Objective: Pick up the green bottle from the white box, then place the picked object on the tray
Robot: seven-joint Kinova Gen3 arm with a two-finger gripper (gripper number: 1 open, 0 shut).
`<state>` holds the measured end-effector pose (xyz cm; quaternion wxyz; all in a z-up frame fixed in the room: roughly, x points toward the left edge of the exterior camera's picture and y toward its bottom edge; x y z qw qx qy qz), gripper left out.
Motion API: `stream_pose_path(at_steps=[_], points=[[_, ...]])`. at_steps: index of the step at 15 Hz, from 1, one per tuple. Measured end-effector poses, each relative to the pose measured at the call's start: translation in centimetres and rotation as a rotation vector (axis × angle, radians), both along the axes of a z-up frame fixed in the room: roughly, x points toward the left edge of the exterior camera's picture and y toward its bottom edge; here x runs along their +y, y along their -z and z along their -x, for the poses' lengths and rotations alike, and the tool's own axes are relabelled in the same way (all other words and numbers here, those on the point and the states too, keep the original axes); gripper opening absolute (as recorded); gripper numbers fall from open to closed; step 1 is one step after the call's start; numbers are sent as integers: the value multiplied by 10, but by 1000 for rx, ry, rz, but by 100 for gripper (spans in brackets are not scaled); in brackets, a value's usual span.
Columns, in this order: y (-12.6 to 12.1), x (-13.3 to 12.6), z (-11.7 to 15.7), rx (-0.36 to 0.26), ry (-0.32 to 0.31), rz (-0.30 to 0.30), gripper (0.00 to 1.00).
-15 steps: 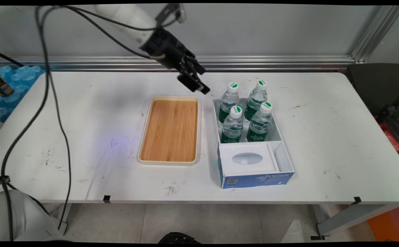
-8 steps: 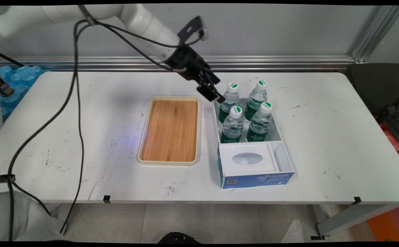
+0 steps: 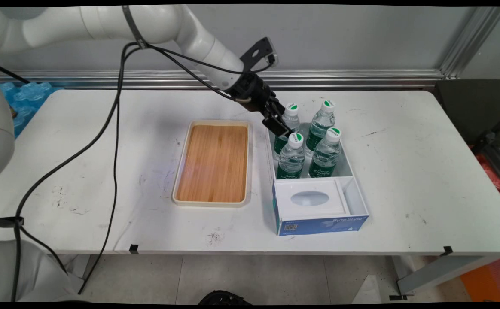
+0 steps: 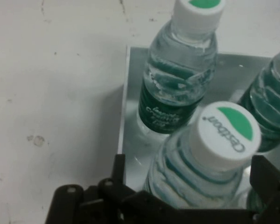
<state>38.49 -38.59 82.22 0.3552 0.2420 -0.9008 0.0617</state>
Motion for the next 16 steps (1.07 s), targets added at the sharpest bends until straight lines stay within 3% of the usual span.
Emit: stream_pose_path(at_steps=[2,3,9,16], points=[[5,-2,5,-1,-3,1,100],[7,-3,7,-1,-3,1,0],[0,1,4,-6,12,20,0],[-59,20,-25,23,-9,73,0]])
